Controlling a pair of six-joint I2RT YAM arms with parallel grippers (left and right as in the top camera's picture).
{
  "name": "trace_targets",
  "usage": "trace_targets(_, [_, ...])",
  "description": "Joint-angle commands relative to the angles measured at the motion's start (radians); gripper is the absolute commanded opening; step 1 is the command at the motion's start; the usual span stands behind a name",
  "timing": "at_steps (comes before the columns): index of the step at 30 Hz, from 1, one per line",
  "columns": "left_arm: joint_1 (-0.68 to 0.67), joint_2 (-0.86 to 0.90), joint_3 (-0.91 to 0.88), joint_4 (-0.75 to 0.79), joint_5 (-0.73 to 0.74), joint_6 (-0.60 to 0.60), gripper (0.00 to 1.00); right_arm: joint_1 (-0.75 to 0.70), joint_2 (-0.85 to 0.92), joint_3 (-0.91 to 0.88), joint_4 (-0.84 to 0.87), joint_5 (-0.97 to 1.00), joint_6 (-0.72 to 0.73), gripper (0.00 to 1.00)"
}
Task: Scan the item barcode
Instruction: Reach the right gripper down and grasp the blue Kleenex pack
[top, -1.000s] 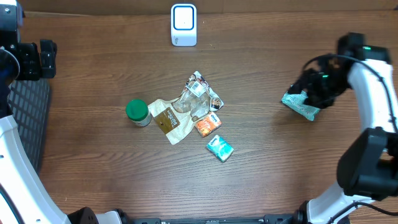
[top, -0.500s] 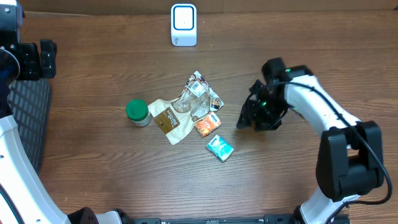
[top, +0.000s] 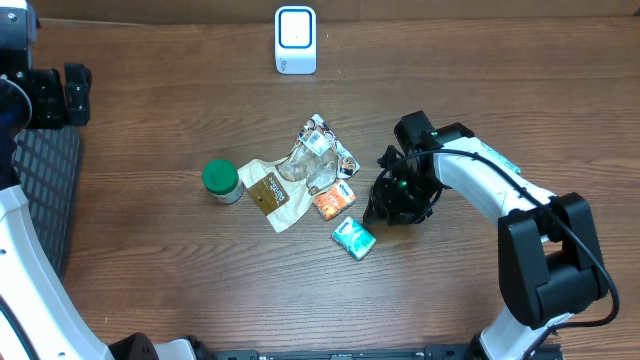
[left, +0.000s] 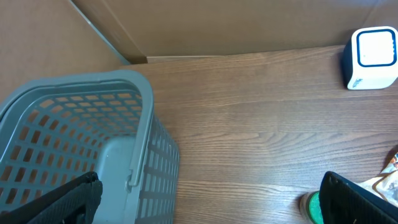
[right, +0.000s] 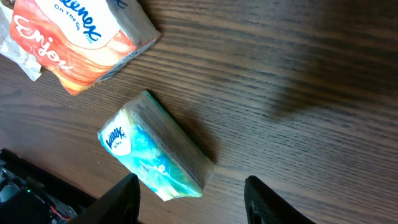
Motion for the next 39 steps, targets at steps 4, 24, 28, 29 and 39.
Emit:
trace_targets(4, [0.005, -0.001, 0.003, -0.003, 0.003, 0.015, 1.0, 0.008, -0.008, -0.05, 0.035, -0.013, 0.043, 0.5])
trace_targets(24, [0.005, -0.001, 0.003, -0.003, 0.003, 0.015, 1.0, 0.024, -0.008, -0.135, 0.116, -0.099, 0.046, 0.37])
trace_targets(28, [0.005, -0.001, 0.003, -0.003, 0.003, 0.015, 1.0, 0.029, -0.008, -0.102, 0.143, -0.125, 0.026, 0.38])
trace_targets(29, [0.005, -0.001, 0.003, -0.003, 0.003, 0.015, 1.0, 0.035, -0.008, -0.103, 0.162, -0.153, 0.0, 0.38])
trace_targets(39, [0.005, -0.001, 0.003, -0.003, 0.003, 0.015, 0.99, 0.155, -0.008, -0.101, 0.254, -0.207, -0.011, 0.37])
